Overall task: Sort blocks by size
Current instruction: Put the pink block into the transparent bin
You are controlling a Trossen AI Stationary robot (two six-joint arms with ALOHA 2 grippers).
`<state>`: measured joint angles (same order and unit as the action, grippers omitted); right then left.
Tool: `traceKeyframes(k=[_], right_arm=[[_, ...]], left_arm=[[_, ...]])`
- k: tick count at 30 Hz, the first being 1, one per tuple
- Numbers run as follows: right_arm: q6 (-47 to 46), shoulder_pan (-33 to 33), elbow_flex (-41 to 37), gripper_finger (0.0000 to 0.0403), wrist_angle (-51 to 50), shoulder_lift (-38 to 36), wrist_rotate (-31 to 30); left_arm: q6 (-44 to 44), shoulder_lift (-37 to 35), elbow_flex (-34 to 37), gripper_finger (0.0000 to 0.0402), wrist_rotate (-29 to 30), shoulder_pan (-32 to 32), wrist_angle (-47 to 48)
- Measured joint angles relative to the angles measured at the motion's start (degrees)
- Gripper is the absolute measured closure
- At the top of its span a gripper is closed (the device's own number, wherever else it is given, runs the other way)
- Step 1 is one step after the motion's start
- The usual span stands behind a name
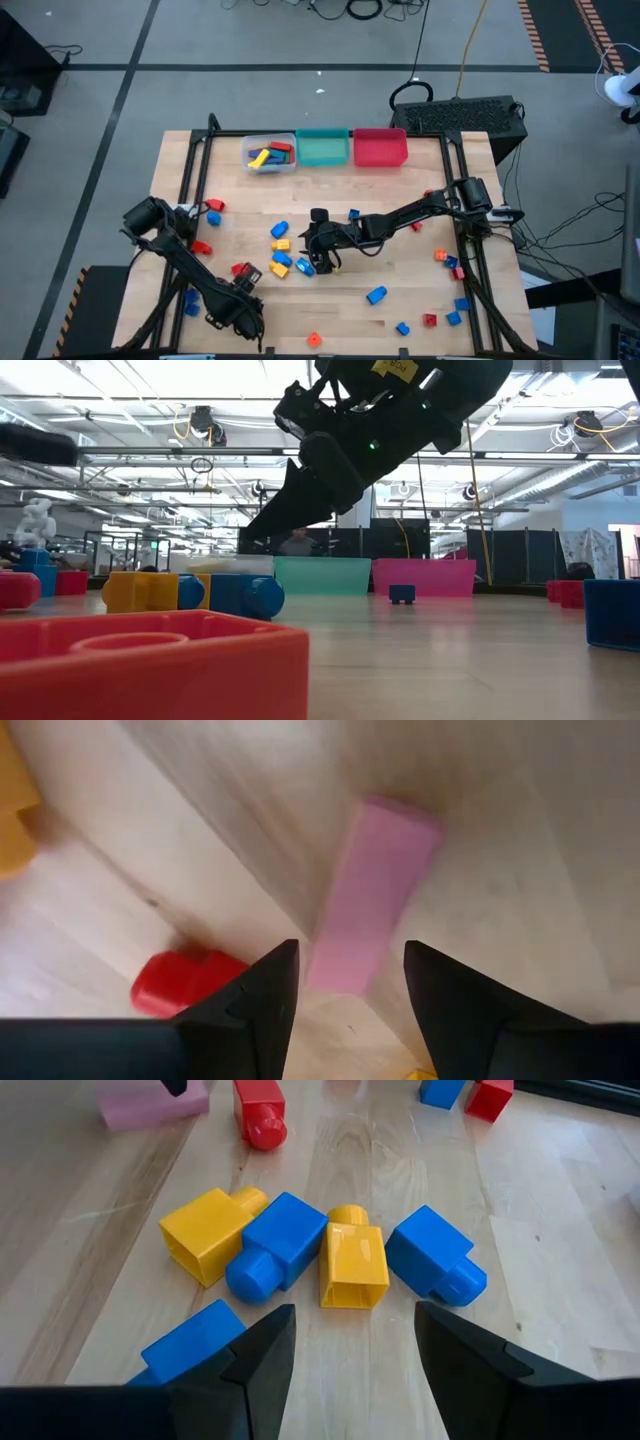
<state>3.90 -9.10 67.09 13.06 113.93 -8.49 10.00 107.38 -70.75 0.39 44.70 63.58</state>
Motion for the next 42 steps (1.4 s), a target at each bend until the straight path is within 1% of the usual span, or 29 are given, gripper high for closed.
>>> traceKeyframes(k=[6, 13, 16, 19, 22, 25, 29, 31, 35, 38, 42], right_arm=[[0.00, 0.02, 0.00, 0.0209, -0.03, 0.00, -0.01], [0.00, -0.01, 0.00, 0.0209, -0.04, 0.00, -0.01], [0.00, -0.01, 0.00, 0.0209, -0.09, 0.00, 0.01], [-0.02, 0.02, 0.00, 0.0209, -0.30, 0.00, -0.01], [0.00, 0.02, 0.00, 0.0209, -0.28, 0.00, -0.01], [0.00, 0.02, 0.00, 0.0209, -0.24, 0.00, -0.02], [0.00, -0.01, 0.00, 0.0209, -0.24, 0.00, -0.02], [0.00, 0.02, 0.00, 0.0209, -0.25, 0.00, -0.02], [0.00, -0.01, 0.00, 0.0209, -0.41, 0.00, -0.01], [0.00, 0.02, 0.00, 0.0209, -0.42, 0.00, -0.03], [0.00, 0.00, 0.00, 0.0209, -0.44, 0.00, -0.03]], left_arm=[[0.13, 0.01, -0.03, 0.0217, -1.18, -0.09, -0.07], [1.43, 2.44, -0.08, 0.0217, 2.88, -0.73, -4.60], [1.06, 4.26, -0.25, 0.0217, 2.07, -1.08, -5.58], [-0.30, 5.77, -0.39, 0.0217, 0.07, -1.30, -5.60], [0.92, 6.16, -0.40, 0.0219, 0.17, -1.33, -5.60], [5.00, 5.89, -0.26, 0.0239, -0.47, -2.39, -5.61], [10.01, 4.41, -0.11, 0.0293, -1.58, -4.53, -5.64], [11.15, 3.68, 0.02, 0.0297, -0.18, -5.66, -5.67], [14.16, 1.14, 0.14, 0.0297, 7.08, -8.24, -5.52], [15.70, -2.01, 0.14, 0.0297, 10.61, -9.71, -3.49], [16.70, -7.28, 0.08, 0.0297, 17.92, -12.83, 1.04]])
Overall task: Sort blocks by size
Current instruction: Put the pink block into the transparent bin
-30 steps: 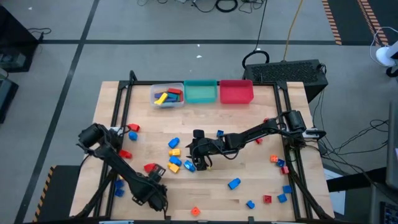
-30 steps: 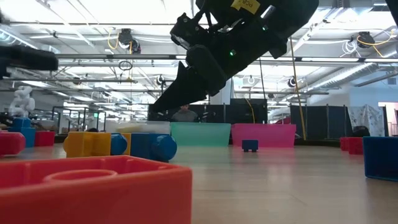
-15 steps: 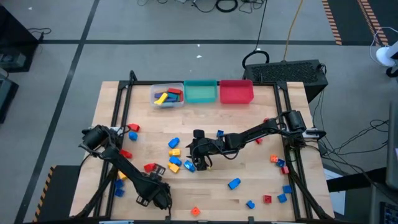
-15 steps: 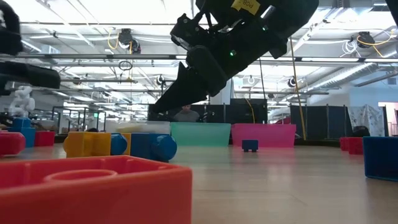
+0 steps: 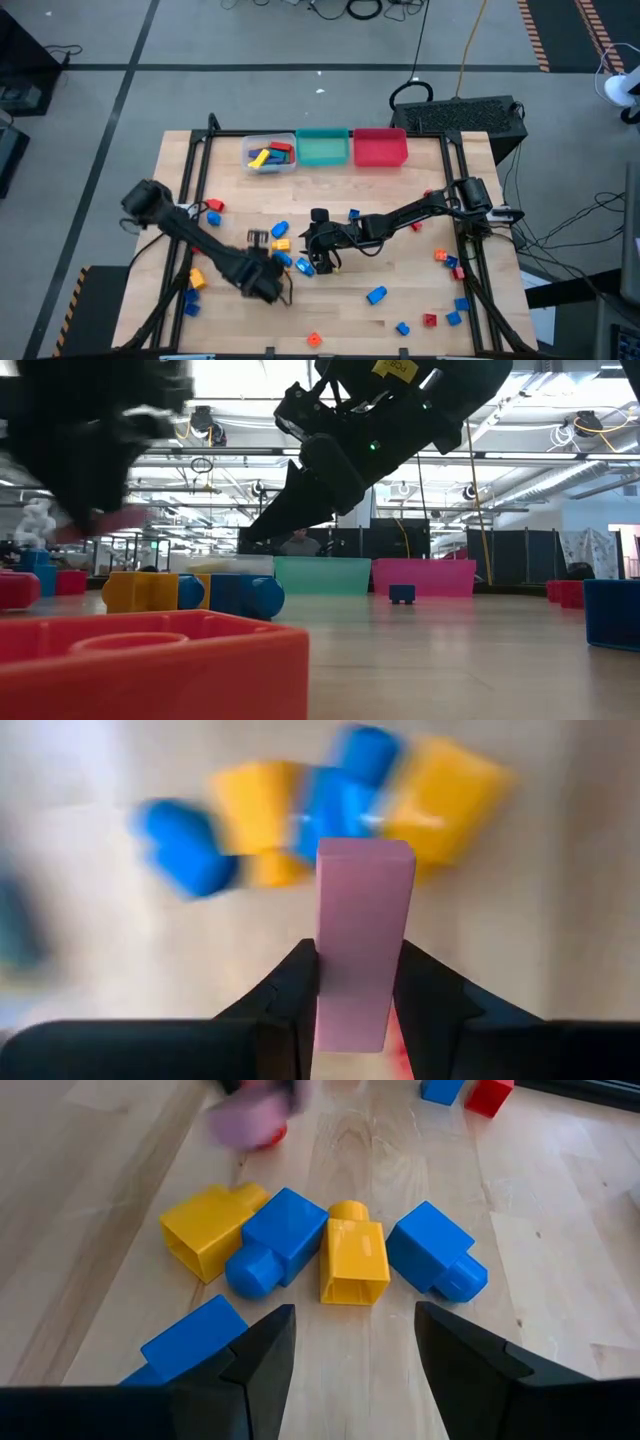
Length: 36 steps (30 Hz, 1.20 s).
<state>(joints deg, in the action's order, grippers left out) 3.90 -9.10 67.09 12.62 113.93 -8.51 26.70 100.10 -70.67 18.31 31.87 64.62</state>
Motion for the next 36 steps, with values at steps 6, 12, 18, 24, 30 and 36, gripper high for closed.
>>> traceKeyframes(k=[6, 12, 18, 24, 30, 36], right_arm=[[0.00, -0.01, 0.00, 0.0209, -0.01, 0.00, 0.00], [-0.05, -0.01, 0.00, 0.0209, 0.00, 0.00, 0.00], [-0.17, 0.00, 0.00, 0.0209, -0.10, 0.00, 0.00], [-0.17, 0.01, 0.00, 0.0209, -0.49, 0.00, 0.00], [-0.36, 0.01, 0.00, 0.0209, -1.69, 0.00, 0.00], [-3.15, 0.01, 0.00, 0.0209, -3.41, 0.00, -0.15]], left_arm=[[-0.85, -6.28, -0.04, 0.0297, 7.96, -8.86, 8.24], [-8.19, -8.03, -0.07, 0.0297, 12.78, -23.67, 6.58], [-23.05, -8.00, -0.11, 0.0297, 13.41, -37.52, -2.67], [-34.66, -7.96, -0.12, 0.0282, 10.47, -49.61, -12.51], [-40.27, -7.94, -0.13, 0.0278, 3.98, -59.30, -20.99], [-40.91, -7.94, -0.13, 0.0276, 2.92, -64.61, -26.19]])
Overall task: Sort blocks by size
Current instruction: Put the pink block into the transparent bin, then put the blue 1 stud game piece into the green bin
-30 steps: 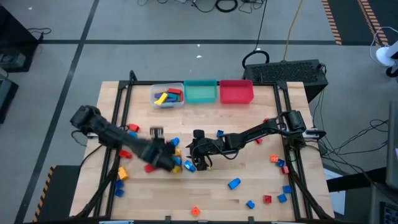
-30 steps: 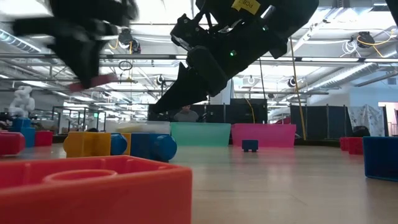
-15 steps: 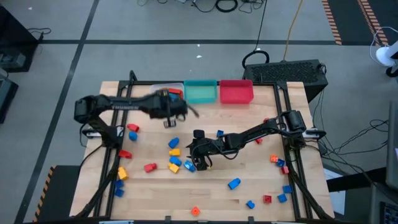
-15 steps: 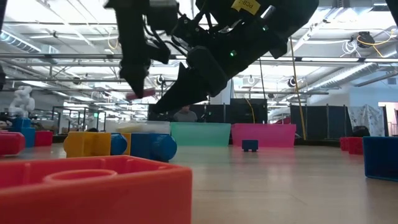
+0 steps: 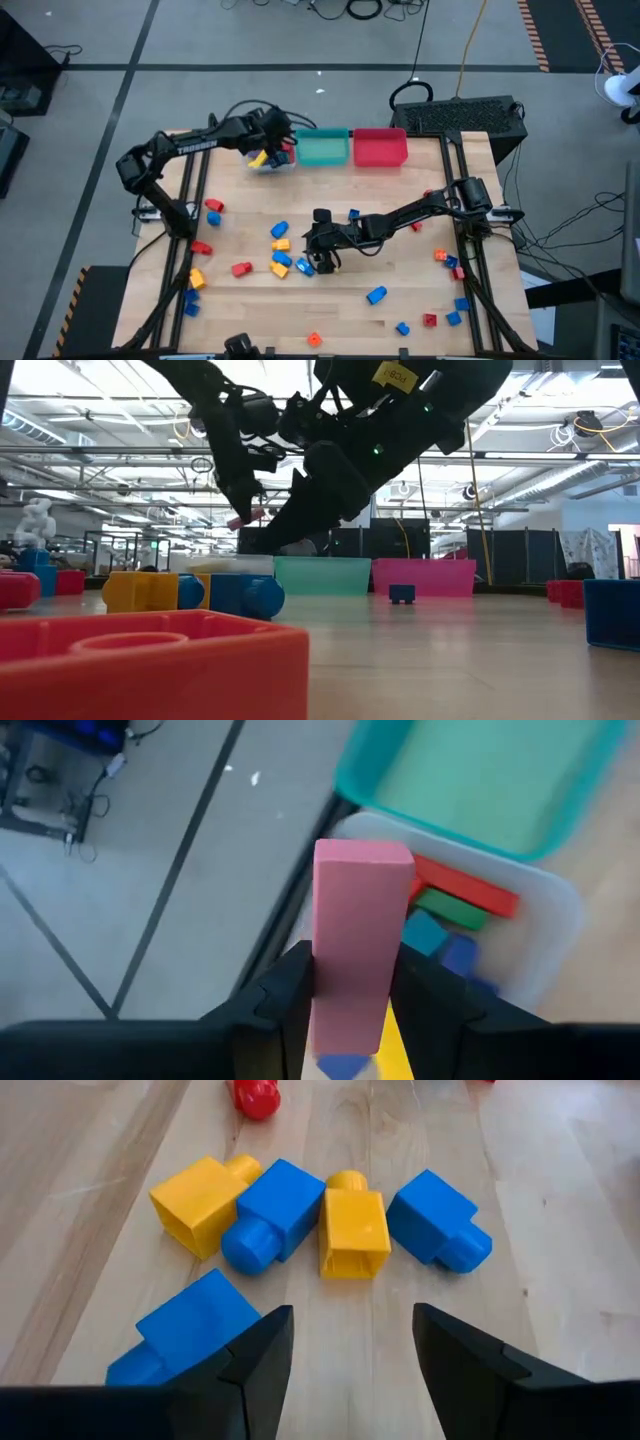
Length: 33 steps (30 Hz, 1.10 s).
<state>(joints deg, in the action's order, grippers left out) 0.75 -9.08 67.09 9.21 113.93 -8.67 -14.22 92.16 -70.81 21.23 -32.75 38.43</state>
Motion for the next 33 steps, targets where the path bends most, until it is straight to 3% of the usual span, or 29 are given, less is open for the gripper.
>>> traceKeyframes(k=[8, 17, 23, 28, 33], right_arm=[[-3.31, 0.00, 0.00, 0.0209, -2.25, 1.57, -0.28], [-3.50, -0.03, -0.04, 0.0209, -0.50, 5.03, -0.39], [-0.33, -0.13, 0.01, 0.0209, -0.10, 3.37, -0.54], [6.86, 0.27, -0.07, 0.0209, -0.66, 2.94, -0.48], [15.65, 3.10, 0.07, 0.0209, 4.70, 1.77, -0.34]], left_arm=[[0.37, 0.00, -0.02, 0.0260, -5.42, -1.39, 0.18], [5.93, 0.00, -0.02, 0.0185, -2.58, -1.36, 3.21], [6.40, -0.80, 1.03, 0.0189, -5.91, -1.36, 10.37], [3.11, -4.40, 6.28, 0.0198, -13.49, -1.18, 7.81], [8.58, -9.51, 13.29, 0.0199, -14.85, 0.79, 4.19]])
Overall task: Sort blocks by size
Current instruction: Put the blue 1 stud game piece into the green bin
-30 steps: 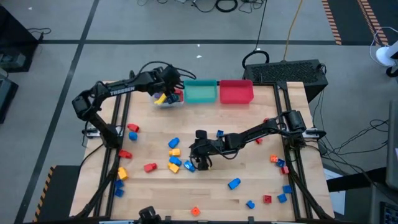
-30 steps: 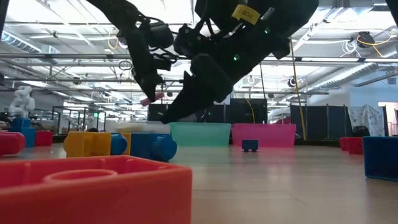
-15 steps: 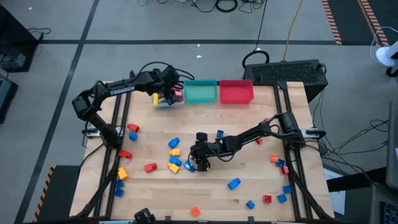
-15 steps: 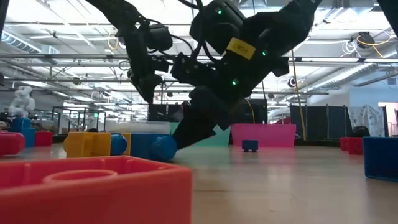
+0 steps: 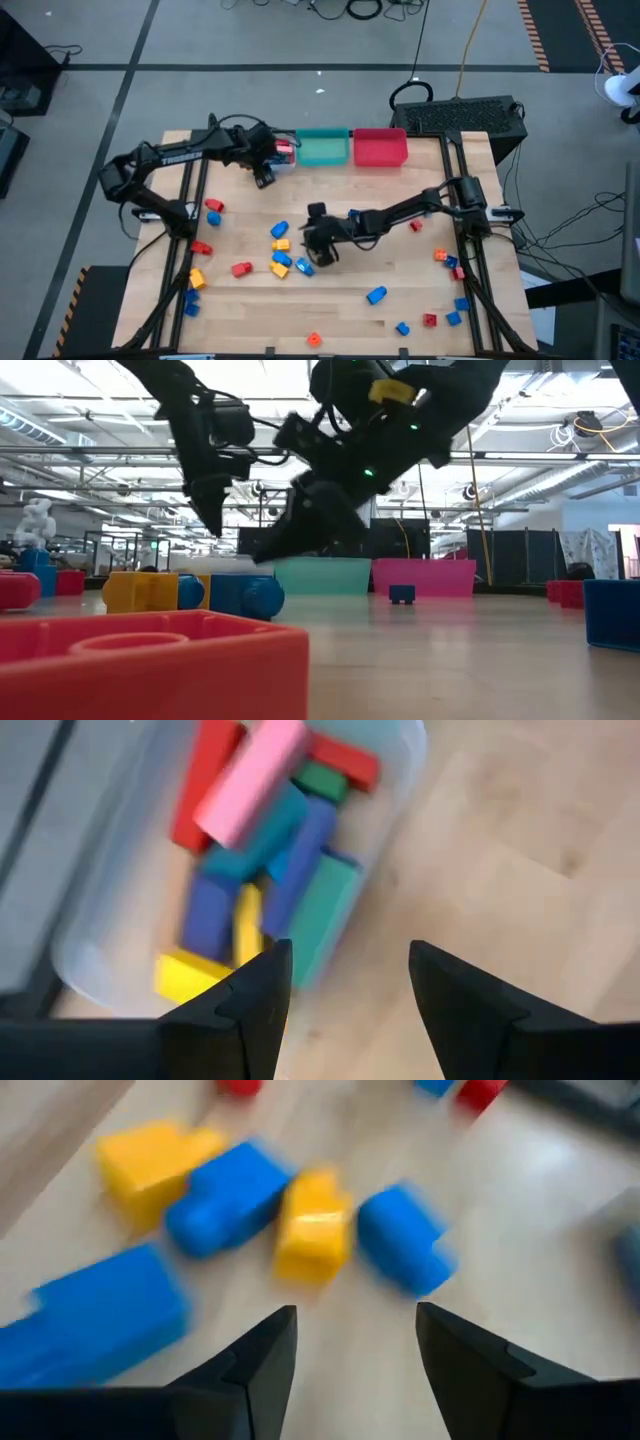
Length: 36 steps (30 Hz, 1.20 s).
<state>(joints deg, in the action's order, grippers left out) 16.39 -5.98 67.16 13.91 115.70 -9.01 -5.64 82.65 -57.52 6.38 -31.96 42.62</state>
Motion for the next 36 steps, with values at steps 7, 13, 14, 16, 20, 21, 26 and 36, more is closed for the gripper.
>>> traceKeyframes(k=[7, 13, 14, 16, 20, 21, 26, 36], right_arm=[[16.10, 6.75, 6.65, 0.0208, -8.24, 2.11, 11.88], [19.02, 11.13, 18.33, 0.0194, -22.26, 5.75, 22.91], [19.04, 11.72, 19.77, 0.0191, -23.40, 6.56, 24.77], [19.23, 12.56, 21.81, 0.0186, -24.45, 8.83, 28.23], [20.22, 13.38, 25.94, 0.0181, -25.15, 14.09, 30.02], [20.29, 13.55, 27.09, 0.0181, -24.98, 15.09, 30.05], [20.38, 14.63, 31.11, 0.0180, -25.17, 17.70, 30.41], [21.15, 15.53, 33.83, 0.0181, -27.06, 21.54, 34.46]], left_arm=[[12.42, -6.48, 9.91, 0.0199, 0.16, 7.24, 0.14], [20.17, -9.57, 14.65, 0.0199, 1.39, 14.47, -0.38], [21.14, -9.62, 14.99, 0.0199, 1.99, 15.51, -0.96], [22.74, -9.55, 15.61, 0.0199, 2.71, 17.45, -2.14], [23.75, -8.79, 16.40, 0.0199, 3.01, 20.79, -2.36], [23.82, -8.79, 16.59, 0.0199, 3.05, 21.44, -2.20], [25.35, -8.81, 16.72, 0.0199, 3.12, 24.16, -2.14], [32.34, -8.81, 16.72, 0.0199, 6.08, 31.07, -3.16]])
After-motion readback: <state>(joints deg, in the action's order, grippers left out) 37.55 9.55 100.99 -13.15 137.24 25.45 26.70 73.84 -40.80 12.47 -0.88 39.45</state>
